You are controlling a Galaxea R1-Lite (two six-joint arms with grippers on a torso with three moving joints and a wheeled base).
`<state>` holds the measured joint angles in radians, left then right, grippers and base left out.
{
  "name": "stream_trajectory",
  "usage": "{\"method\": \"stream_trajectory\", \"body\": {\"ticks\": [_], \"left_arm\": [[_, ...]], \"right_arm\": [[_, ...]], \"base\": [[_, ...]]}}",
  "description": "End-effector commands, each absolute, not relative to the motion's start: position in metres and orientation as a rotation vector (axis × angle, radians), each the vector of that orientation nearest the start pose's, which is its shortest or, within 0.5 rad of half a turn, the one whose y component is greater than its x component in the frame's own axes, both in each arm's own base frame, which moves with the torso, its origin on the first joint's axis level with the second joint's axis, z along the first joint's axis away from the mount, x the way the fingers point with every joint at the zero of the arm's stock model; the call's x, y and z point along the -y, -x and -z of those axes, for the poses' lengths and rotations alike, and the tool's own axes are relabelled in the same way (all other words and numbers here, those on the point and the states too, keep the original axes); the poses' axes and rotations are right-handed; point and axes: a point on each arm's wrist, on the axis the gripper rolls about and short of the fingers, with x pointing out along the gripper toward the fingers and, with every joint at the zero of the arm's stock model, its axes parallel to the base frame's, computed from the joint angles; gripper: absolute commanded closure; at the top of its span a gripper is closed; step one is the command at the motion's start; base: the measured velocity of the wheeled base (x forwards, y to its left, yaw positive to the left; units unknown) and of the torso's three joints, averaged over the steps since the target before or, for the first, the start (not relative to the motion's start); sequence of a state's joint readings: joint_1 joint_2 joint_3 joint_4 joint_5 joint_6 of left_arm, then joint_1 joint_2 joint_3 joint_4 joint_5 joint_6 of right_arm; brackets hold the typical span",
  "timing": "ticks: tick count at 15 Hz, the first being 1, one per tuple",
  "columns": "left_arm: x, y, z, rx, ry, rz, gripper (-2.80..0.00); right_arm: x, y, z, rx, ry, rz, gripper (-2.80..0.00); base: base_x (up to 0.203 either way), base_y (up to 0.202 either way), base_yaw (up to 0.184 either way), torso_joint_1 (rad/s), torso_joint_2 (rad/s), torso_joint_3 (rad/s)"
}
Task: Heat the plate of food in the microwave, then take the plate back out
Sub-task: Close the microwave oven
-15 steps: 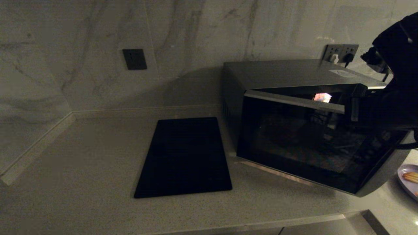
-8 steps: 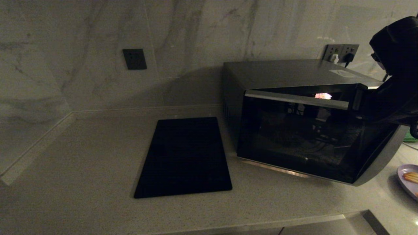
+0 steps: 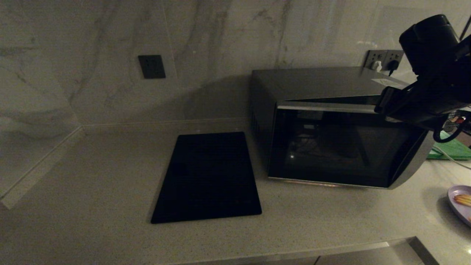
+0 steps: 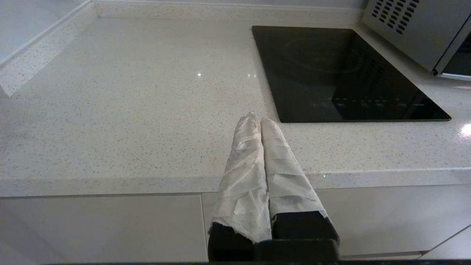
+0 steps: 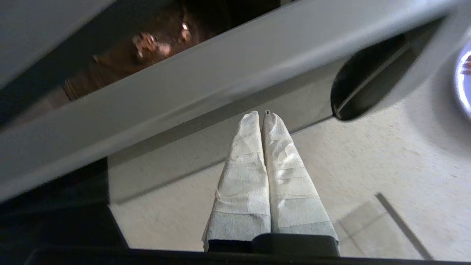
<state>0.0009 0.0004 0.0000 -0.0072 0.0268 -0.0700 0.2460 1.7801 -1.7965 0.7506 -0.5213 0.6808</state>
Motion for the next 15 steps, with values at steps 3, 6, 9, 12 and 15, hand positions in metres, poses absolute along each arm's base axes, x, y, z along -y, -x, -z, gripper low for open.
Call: {"method": "stream_trajectory", "body": {"ticks": [3, 6, 9, 12, 15], "left_arm": [[-0.001, 0.023, -0.076, 0.009, 0.071, -0.029, 0.0], [-0.001, 0.023, -0.076, 0.007, 0.071, -0.029, 0.0], [-0.001, 0.023, -0.076, 0.007, 0.071, -0.028, 0.0], [-0.001, 0.023, -0.076, 0.007, 0.071, -0.027, 0.0], [-0.001, 0.023, -0.076, 0.007, 0.071, -0.029, 0.0]], "right_arm": [[-0.054, -0.317, -0.299, -0.564, -0.41, 0.506, 0.0], [-0.037, -0.33, -0.294, -0.571, -0.47, 0.535, 0.0], [-0.009, -0.345, -0.296, -0.532, -0.586, 0.558, 0.0], [0.007, -0.355, -0.296, -0.477, -0.653, 0.541, 0.0], [0.013, -0.358, -0.295, -0.492, -0.725, 0.471, 0.0]], "base": [[0.0, 0.0, 0.0, 0.0, 0.0, 0.0], [0.0, 0.0, 0.0, 0.0, 0.0, 0.0], [0.0, 0.0, 0.0, 0.0, 0.0, 0.0], [0.0, 0.0, 0.0, 0.0, 0.0, 0.0], [0.0, 0.0, 0.0, 0.0, 0.0, 0.0]]}}
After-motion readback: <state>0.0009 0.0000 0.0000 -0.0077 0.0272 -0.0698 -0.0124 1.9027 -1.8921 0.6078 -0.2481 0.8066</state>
